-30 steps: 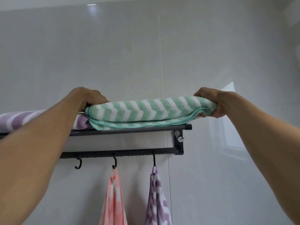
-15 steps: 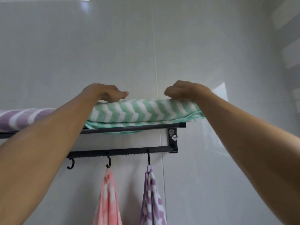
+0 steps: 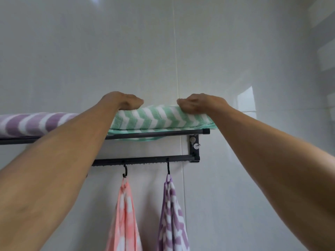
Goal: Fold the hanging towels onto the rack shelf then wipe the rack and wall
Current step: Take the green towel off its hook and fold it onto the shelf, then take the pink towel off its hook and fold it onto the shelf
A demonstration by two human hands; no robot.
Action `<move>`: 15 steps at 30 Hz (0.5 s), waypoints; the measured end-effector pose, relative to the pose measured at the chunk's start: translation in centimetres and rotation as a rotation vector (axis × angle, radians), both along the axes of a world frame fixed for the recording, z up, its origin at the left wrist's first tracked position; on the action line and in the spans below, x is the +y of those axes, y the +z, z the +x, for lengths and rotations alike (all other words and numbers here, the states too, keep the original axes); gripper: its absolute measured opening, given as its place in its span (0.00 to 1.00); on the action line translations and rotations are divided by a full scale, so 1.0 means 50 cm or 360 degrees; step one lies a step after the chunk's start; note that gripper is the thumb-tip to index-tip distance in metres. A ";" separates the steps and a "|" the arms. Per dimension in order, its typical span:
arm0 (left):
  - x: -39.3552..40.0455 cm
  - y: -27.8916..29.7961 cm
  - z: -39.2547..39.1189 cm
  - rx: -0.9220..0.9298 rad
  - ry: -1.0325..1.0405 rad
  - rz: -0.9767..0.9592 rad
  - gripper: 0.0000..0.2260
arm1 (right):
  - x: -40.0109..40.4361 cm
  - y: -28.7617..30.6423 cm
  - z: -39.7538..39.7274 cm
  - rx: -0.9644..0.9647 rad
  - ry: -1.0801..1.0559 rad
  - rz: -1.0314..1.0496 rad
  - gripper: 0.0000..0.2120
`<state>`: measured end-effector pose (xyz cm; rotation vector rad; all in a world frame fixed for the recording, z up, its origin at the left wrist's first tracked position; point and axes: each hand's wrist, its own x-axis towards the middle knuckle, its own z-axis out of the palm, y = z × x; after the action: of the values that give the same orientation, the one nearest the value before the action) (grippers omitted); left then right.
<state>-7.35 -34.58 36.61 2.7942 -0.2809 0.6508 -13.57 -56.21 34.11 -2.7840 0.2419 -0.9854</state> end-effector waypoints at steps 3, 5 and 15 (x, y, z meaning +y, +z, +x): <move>0.016 -0.020 -0.022 -0.0258 0.0036 -0.0105 0.31 | 0.029 -0.024 -0.029 -0.0237 -0.0024 -0.0076 0.32; 0.032 -0.036 -0.035 -0.0440 0.0025 -0.0127 0.32 | 0.052 -0.044 -0.053 -0.0386 0.0045 -0.0101 0.28; 0.085 -0.210 -0.136 -0.1585 -0.0311 -0.0470 0.18 | 0.167 -0.209 -0.115 -0.0937 0.0290 -0.0300 0.17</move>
<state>-14.13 -30.35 26.12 1.9242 -0.5606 1.8003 -19.30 -47.86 23.67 -2.4574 -0.1921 -1.7787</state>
